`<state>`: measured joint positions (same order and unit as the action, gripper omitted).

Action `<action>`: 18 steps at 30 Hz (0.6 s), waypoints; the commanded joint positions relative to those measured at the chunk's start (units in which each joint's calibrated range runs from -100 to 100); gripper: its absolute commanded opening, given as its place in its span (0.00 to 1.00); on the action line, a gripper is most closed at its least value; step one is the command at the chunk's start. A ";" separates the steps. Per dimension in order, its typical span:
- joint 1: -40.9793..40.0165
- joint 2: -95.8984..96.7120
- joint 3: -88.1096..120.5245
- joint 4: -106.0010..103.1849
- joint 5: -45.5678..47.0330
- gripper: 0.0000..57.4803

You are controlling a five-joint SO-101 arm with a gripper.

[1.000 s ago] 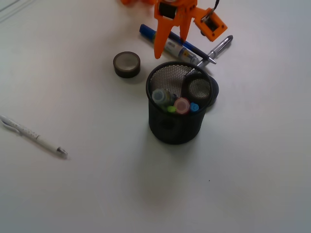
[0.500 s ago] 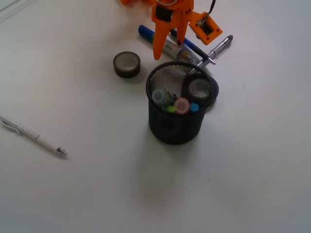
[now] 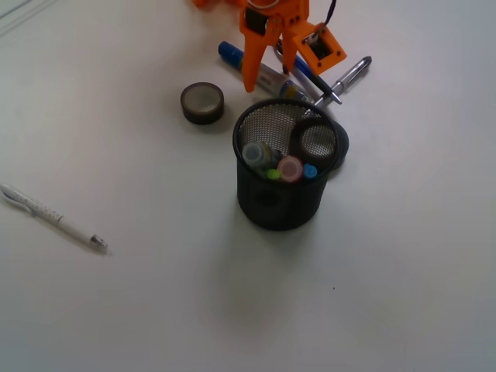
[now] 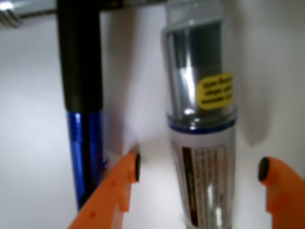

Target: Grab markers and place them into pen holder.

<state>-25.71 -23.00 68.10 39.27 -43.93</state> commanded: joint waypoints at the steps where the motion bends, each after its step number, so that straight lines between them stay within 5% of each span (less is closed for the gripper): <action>1: -0.34 0.17 0.83 -5.32 -0.24 0.33; 6: -0.34 0.00 0.19 -5.84 0.20 0.00; 18: 0.10 -0.68 -8.32 -5.06 3.96 0.01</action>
<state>-25.56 -22.56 65.05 33.91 -41.25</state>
